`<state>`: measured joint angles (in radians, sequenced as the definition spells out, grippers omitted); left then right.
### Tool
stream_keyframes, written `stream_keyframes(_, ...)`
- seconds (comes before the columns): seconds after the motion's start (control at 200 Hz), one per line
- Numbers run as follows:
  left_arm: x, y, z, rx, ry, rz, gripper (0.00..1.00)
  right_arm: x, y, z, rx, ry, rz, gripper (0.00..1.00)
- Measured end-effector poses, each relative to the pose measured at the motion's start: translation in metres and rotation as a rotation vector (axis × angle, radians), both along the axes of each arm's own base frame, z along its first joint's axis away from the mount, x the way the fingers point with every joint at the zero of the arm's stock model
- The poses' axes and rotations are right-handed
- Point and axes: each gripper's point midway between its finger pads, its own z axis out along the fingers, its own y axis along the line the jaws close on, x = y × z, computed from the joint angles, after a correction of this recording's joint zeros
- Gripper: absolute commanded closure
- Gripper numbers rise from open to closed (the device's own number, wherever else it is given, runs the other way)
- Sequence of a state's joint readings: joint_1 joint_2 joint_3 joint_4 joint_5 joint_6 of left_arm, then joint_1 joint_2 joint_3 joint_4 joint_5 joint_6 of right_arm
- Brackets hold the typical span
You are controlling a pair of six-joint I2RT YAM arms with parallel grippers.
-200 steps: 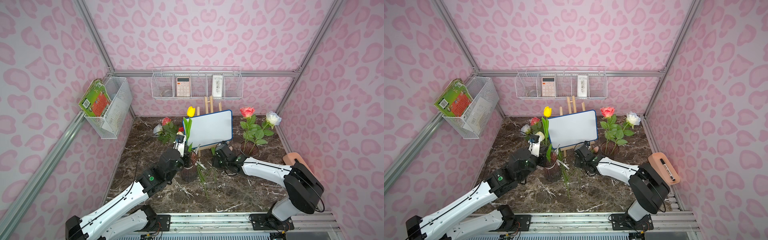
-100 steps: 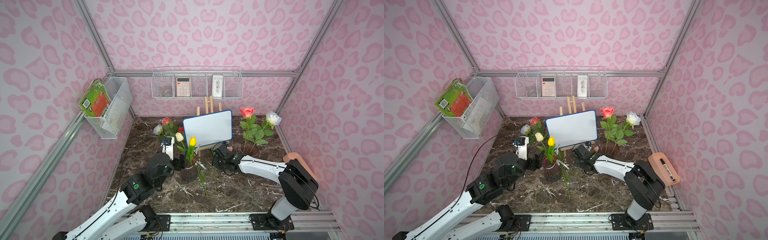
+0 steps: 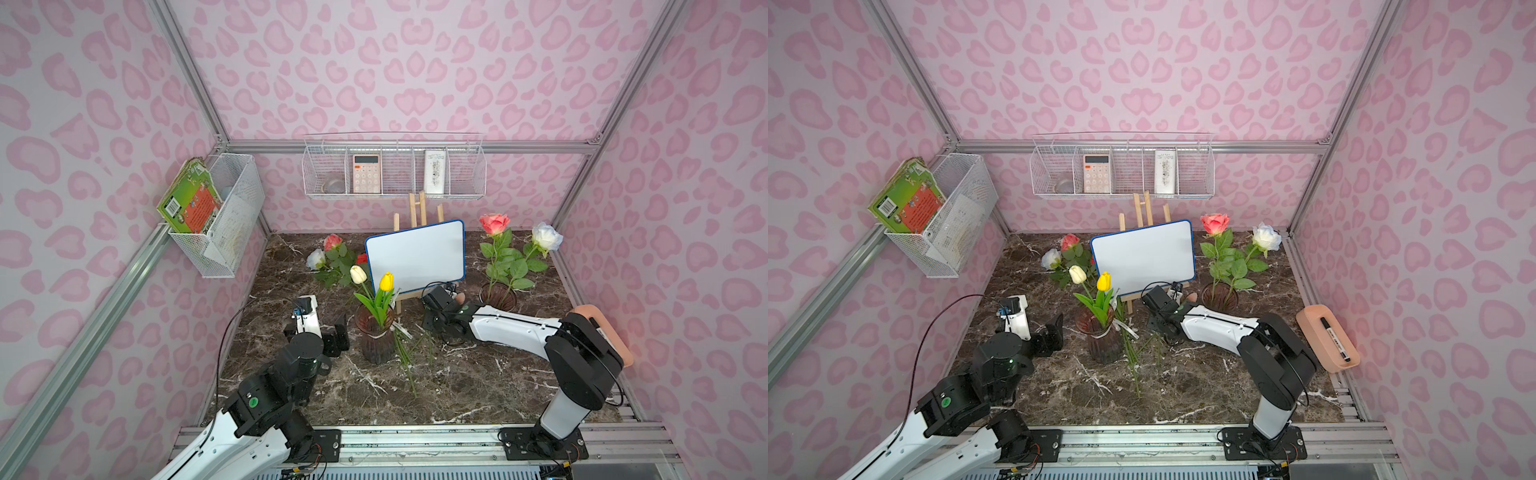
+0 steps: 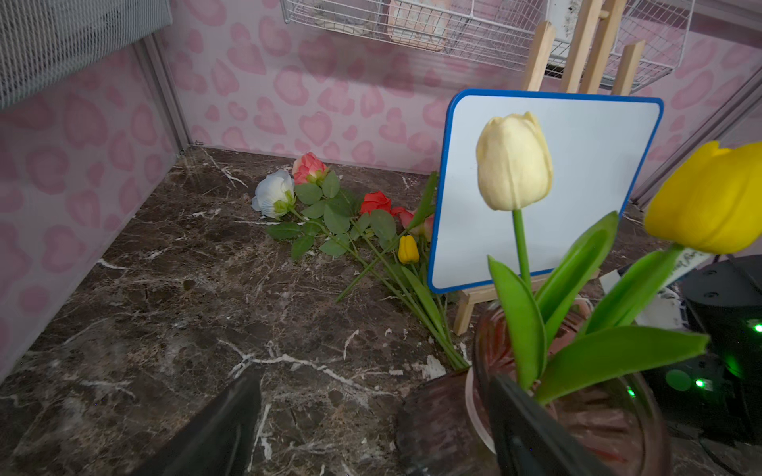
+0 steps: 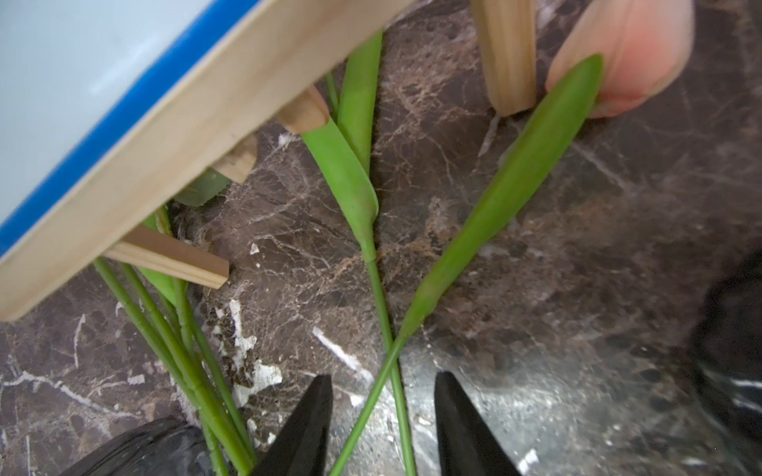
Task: Arrange the flowers in different vases according to their variety
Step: Pick up the flower at the center of the board.
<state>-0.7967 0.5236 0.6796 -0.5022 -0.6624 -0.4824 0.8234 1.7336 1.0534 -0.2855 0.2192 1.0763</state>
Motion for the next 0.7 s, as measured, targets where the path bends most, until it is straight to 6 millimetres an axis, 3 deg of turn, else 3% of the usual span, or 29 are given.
stream_keyframes(0.175, 0.000, 0.007, 0.000, -0.001, -0.010, 0.035, 0.09, 0.003, 0.002, -0.012, -0.010, 0.033, -0.022, 0.68)
stream_keyframes(0.46, 0.000, 0.008, 0.000, 0.006, -0.010, 0.044, 0.08, 0.001, 0.003, -0.025, -0.020, 0.077, -0.052, 0.73)
stream_keyframes(0.7, 0.000, 0.008, -0.001, 0.010, -0.007, 0.045, 0.08, 0.002, 0.002, -0.034, -0.021, 0.095, -0.064, 0.89)
